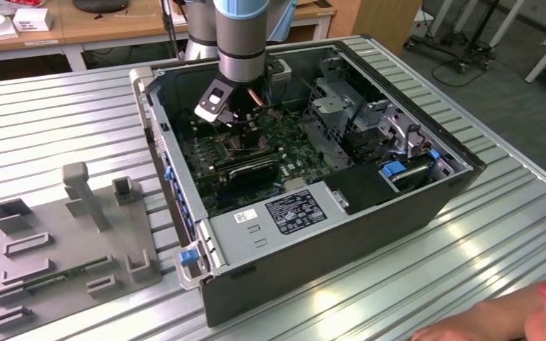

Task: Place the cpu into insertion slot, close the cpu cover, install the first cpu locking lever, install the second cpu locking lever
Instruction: 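Place the cpu into insertion slot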

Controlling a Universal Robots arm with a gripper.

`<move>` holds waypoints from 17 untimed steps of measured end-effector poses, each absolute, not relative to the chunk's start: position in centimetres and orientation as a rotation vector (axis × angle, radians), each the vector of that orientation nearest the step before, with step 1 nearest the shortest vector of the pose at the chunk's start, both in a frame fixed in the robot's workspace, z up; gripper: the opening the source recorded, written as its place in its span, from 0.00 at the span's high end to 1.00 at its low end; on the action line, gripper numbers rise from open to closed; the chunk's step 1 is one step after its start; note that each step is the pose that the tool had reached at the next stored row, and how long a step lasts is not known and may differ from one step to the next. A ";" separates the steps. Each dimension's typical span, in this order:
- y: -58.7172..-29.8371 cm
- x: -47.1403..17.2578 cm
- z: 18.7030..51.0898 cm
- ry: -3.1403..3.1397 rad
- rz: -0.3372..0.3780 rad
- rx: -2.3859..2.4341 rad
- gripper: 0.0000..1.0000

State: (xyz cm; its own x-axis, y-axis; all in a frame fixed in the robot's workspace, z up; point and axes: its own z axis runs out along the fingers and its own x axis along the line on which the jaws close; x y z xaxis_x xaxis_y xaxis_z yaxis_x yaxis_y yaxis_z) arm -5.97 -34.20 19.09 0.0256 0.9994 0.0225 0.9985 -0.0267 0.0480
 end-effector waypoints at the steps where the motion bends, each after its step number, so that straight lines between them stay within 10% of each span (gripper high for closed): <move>1: -34.2 -6.0 19.1 2.178 0.077 2.236 0.38; 17: -34.2 -6.0 19.1 2.214 0.084 2.207 0.44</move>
State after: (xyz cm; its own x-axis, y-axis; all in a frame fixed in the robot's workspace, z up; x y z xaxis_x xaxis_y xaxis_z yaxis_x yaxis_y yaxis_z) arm -5.97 -34.20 19.09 -0.0036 0.9996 0.0277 0.9988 0.0023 0.0479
